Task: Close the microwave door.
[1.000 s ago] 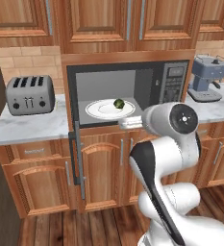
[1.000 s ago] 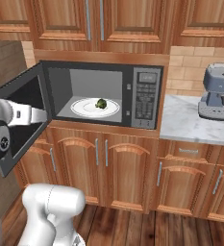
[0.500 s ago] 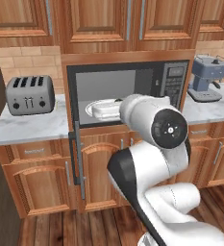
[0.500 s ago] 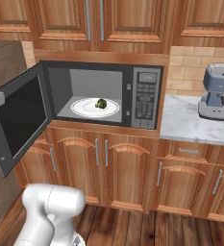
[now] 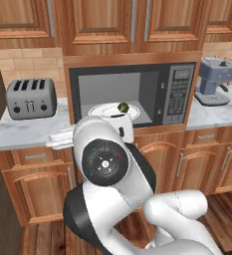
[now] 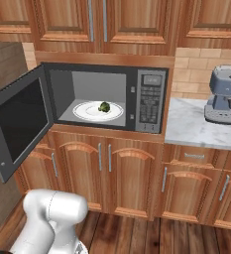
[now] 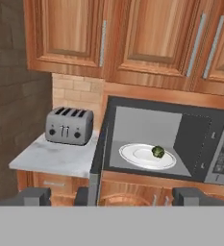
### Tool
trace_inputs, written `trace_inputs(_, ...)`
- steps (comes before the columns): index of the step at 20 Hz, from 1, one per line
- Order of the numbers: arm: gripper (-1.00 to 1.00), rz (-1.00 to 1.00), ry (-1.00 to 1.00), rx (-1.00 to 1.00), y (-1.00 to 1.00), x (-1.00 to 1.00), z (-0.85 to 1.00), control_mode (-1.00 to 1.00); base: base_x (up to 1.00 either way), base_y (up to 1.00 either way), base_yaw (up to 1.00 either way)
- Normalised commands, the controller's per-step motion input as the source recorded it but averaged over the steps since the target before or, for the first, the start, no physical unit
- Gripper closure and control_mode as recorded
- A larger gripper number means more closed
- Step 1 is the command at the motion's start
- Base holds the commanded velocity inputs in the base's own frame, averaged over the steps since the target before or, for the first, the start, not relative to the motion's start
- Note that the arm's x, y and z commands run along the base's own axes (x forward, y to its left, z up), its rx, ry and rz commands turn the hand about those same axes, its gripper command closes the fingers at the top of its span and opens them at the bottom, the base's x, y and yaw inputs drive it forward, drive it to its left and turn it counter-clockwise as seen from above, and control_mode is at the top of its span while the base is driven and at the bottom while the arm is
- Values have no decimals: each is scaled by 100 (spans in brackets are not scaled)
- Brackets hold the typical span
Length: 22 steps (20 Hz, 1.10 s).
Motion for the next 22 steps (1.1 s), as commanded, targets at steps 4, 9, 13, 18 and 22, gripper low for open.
trace_inputs(4,-100,-2,0,-14,60,25,-29,-100,0,0,0)
trace_inputs(9,-100,-12,0,-21,76,58,-26,-100,0,0,0)
trace_inputs(13,-100,-16,-4,-19,50,45,-37,-100,0,0,0)
trace_inputs(18,-100,-21,-16,-23,37,24,-69,-100,0,0,0)
trace_inputs(22,-100,-27,-17,-27,15,29,-55,-100,0,0,0)
